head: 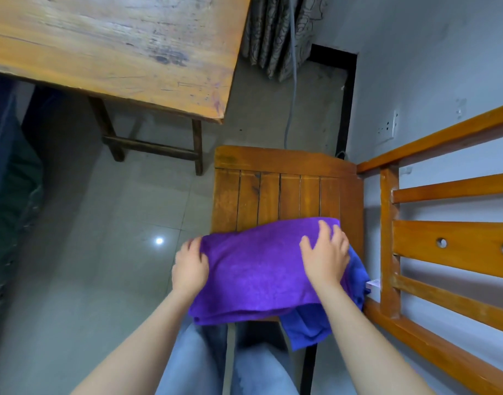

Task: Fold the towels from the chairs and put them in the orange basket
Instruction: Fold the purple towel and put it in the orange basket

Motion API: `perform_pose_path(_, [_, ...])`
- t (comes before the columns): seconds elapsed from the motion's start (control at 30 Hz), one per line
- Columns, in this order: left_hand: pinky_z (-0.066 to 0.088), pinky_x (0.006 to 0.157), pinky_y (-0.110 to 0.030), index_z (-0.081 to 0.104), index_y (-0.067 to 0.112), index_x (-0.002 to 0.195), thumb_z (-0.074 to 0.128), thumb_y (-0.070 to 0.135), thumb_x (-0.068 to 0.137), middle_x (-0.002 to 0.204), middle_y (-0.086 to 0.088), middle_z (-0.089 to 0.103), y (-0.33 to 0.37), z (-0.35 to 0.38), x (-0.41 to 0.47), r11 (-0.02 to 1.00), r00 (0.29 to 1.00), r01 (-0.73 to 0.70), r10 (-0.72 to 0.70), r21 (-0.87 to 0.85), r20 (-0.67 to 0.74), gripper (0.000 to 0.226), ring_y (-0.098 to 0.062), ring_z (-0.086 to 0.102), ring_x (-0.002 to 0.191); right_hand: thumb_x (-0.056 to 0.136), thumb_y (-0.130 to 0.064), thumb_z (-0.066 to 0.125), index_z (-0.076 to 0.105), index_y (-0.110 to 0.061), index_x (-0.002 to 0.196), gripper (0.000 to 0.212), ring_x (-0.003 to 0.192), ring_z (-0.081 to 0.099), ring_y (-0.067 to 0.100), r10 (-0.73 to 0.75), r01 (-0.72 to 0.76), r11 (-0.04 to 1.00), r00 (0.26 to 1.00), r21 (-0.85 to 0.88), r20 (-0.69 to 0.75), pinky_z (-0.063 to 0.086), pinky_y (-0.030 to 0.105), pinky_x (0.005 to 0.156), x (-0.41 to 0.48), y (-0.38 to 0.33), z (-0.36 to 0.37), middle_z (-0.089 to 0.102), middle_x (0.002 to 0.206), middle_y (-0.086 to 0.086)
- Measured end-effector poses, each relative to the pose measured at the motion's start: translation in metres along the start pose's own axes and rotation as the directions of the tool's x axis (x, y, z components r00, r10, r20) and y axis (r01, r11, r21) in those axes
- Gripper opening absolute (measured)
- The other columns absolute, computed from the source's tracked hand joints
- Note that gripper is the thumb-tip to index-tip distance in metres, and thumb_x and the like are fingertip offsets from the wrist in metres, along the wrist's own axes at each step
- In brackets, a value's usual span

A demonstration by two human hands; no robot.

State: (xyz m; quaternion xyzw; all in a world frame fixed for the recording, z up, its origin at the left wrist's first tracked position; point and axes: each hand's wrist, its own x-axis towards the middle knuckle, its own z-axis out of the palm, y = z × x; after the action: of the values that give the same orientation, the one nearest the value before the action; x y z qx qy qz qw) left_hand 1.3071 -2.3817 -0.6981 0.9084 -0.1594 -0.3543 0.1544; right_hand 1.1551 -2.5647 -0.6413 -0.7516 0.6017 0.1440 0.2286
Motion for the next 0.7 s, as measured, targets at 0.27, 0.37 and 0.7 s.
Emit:
perform_pose_path(0.27, [0.035,0.082,-0.031,0.046,0.005,0.127,0.049,0.023,0.095,0.115,-0.008,0.054,-0.008,-0.005,0.041,0.531,0.733,0.680,-0.518,-0.506,0.441,0.037,-0.023,0.050,0.093,0.084,-0.040,0.063,0.060,-0.006,0.106,0.040,0.104,0.058,0.035,0.320,-0.368,0.849,0.929,0.379,0.186,0.048,0.041,0.085,0.067,0.024,-0.003,0.062,0.107,0.015])
perform_pose_path(0.37, [0.045,0.046,-0.016,0.057,0.005,0.113,0.051,0.007,0.093,0.080,-0.003,0.054,-0.010,0.000,0.043,0.382,0.767,0.597,-0.530,-0.705,0.363,0.021,-0.012,0.051,0.064,0.088,-0.028,0.063,0.048,-0.011,0.060,0.036,0.065,0.050,0.026,0.329,-0.362,0.821,0.932,0.441,0.151,0.038,0.034,0.061,0.071,0.030,-0.003,0.048,0.062,0.008])
perform_pose_path(0.7, [0.034,0.103,-0.031,0.035,0.013,0.142,0.050,0.022,0.094,0.137,-0.009,0.044,0.003,-0.024,0.040,0.771,0.922,0.363,-0.380,-0.524,0.080,0.051,-0.024,0.046,0.121,0.093,-0.029,0.054,0.050,-0.005,0.127,0.042,0.114,0.052,0.028,0.344,-0.335,0.765,0.935,0.550,0.090,0.043,0.034,0.090,0.057,0.027,-0.018,0.056,0.123,0.012])
